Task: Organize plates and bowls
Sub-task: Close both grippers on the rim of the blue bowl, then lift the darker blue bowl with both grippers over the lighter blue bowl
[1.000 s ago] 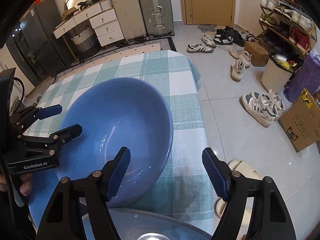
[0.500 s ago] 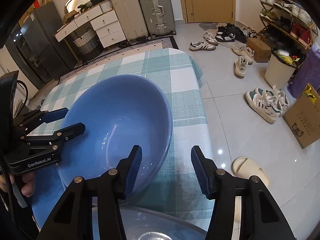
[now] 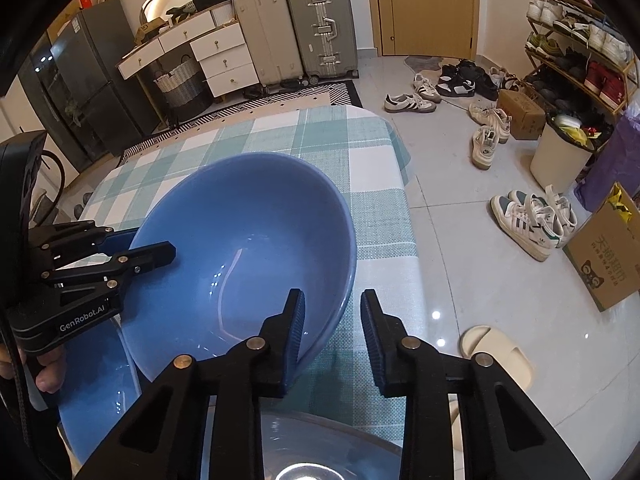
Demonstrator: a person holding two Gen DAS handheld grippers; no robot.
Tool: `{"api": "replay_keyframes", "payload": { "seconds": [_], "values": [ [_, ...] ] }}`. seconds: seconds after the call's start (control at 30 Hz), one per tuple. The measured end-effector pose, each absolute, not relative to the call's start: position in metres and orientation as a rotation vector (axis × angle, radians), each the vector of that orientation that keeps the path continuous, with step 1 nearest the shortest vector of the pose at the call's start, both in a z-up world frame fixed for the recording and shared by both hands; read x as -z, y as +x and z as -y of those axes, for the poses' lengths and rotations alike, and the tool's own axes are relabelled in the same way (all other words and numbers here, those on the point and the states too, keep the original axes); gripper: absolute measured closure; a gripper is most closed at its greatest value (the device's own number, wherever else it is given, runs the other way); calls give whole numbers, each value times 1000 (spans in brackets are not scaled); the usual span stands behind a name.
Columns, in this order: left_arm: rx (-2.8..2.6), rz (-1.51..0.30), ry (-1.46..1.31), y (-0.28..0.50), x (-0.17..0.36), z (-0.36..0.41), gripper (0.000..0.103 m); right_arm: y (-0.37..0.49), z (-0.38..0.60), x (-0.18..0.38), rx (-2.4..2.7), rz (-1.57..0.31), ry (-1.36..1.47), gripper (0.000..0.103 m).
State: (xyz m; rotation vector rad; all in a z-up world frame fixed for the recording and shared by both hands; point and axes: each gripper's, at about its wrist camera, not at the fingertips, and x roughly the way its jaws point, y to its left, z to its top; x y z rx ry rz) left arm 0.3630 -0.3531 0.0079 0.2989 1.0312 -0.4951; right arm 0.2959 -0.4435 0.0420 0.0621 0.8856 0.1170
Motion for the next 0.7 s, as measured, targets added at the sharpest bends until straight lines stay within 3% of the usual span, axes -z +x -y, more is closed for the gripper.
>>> {"api": "replay_keyframes", "payload": {
  "seconds": [0.07, 0.7],
  "values": [
    [493, -1022, 309, 361, -9, 355, 87, 295, 439, -44, -108, -879, 33, 83],
    [473, -944, 274, 348, -41, 347, 88, 279, 432, -75, -94, -792, -3, 83]
  ]
}}
